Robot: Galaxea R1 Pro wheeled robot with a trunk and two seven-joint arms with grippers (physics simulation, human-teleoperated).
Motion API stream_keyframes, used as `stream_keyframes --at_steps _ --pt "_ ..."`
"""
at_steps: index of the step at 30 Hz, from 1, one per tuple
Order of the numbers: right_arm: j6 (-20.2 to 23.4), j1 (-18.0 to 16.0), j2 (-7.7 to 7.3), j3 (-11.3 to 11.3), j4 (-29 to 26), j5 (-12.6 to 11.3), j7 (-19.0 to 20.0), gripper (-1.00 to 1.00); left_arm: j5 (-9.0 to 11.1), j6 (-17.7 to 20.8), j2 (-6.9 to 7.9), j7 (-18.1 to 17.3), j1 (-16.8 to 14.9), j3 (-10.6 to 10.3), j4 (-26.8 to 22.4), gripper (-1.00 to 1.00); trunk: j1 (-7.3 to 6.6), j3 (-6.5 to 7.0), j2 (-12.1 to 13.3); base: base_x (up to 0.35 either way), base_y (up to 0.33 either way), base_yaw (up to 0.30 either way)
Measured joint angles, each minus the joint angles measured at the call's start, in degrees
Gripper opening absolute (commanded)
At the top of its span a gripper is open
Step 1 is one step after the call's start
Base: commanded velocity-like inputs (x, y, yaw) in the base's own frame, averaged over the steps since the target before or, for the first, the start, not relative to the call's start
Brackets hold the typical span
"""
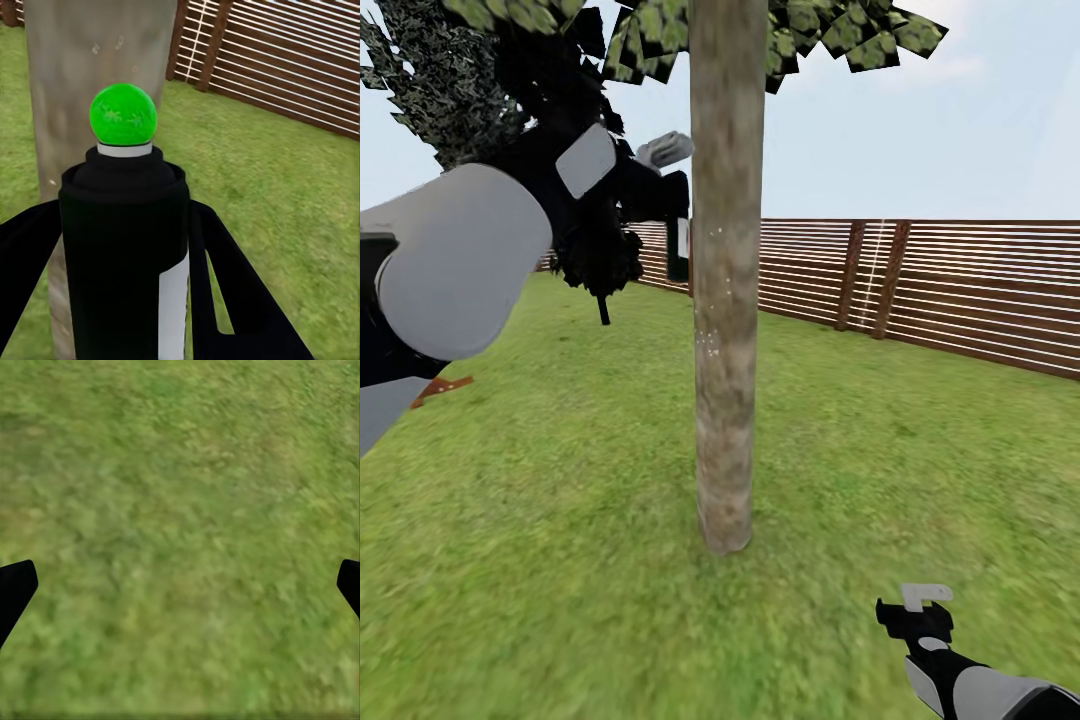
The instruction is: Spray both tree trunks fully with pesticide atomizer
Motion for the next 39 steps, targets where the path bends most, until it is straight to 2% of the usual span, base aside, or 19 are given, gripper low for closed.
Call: stream_keyframes --at_steps 9,16,18,20,23,26,30,39 --pt "0.0 0.0 -0.02 0.0 0.0 0.0 0.0 1.0 -0.2 -4.2 0.46 0.0 0.2 -0.1 3.3 -1.0 0.0 0.0 0.0 0.0 0.0 0.0" --pt "0.0 0.0 -0.02 0.0 0.0 0.0 0.0 1.0 -0.4 -4.5 3.37 0.1 1.2 -0.3 3.4 -1.0 0.0 0.0 0.0 0.0 0.0 0.0" --pt "0.0 0.0 -0.02 0.0 0.0 0.0 0.0 1.0 -0.3 -4.5 3.57 0.0 1.8 -0.2 3.5 -1.0 0.0 0.0 0.0 0.0 0.0 0.0" --pt "0.0 0.0 -0.02 0.0 0.0 0.0 0.0 1.0 -0.1 -4.5 3.14 -0.1 2.4 0.0 3.6 -1.0 0.0 0.0 0.0 0.0 0.0 0.0" --pt "0.0 0.0 -0.02 0.0 0.0 0.0 0.0 1.0 0.1 -4.5 0.23 -0.3 2.7 0.3 3.6 -1.0 0.0 0.0 0.0 0.0 0.0 0.0" --pt "0.0 0.0 -0.02 0.0 0.0 0.0 0.0 1.0 0.0 -4.9 -1.24 -0.3 2.7 -0.1 3.7 -1.0 0.0 0.0 0.0 0.018 0.0 0.0" --pt "0.0 0.0 -0.02 0.0 0.0 0.0 0.0 1.0 -0.1 -8.4 -1.25 -0.3 2.8 -0.2 3.7 -1.0 0.0 0.0 0.0 0.116 0.0 0.0" --pt "0.0 0.0 -0.02 0.0 0.0 0.0 0.0 1.0 -0.1 -9.1 -1.25 -0.2 3.0 -0.1 3.4 -1.0 0.0 0.0 0.0 0.006 0.0 0.0"
